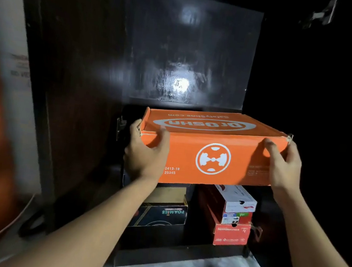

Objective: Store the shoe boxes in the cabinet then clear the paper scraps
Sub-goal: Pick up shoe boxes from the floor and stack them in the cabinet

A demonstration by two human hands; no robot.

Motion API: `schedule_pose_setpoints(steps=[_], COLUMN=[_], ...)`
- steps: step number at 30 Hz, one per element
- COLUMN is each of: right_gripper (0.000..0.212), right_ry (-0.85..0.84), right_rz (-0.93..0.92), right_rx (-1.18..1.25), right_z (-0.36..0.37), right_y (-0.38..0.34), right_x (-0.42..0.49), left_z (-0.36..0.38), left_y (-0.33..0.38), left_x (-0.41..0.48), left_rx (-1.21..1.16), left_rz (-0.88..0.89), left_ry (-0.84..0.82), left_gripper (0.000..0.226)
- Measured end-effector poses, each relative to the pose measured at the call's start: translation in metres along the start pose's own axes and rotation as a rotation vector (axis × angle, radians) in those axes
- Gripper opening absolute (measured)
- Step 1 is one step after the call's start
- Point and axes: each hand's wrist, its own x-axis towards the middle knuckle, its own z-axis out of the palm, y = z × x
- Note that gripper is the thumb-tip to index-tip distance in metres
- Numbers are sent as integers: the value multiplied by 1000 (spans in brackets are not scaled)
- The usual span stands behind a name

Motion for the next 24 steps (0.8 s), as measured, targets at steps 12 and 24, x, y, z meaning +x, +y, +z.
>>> schedule_pose_setpoints(steps=[12,24], right_gripper=[68,76], right_ry=[-58,-427], right_rz=[78,-59], right_rx=[-102,-591], right_z=[107,192], right_y=[55,68], right_x=[11,31], left_z=[24,90], left_y=[-78,-79], left_x=[48,120], left_rx=[758,844], left_rz=[675,250], left_ry=[-113,-427], left_gripper=[65,68])
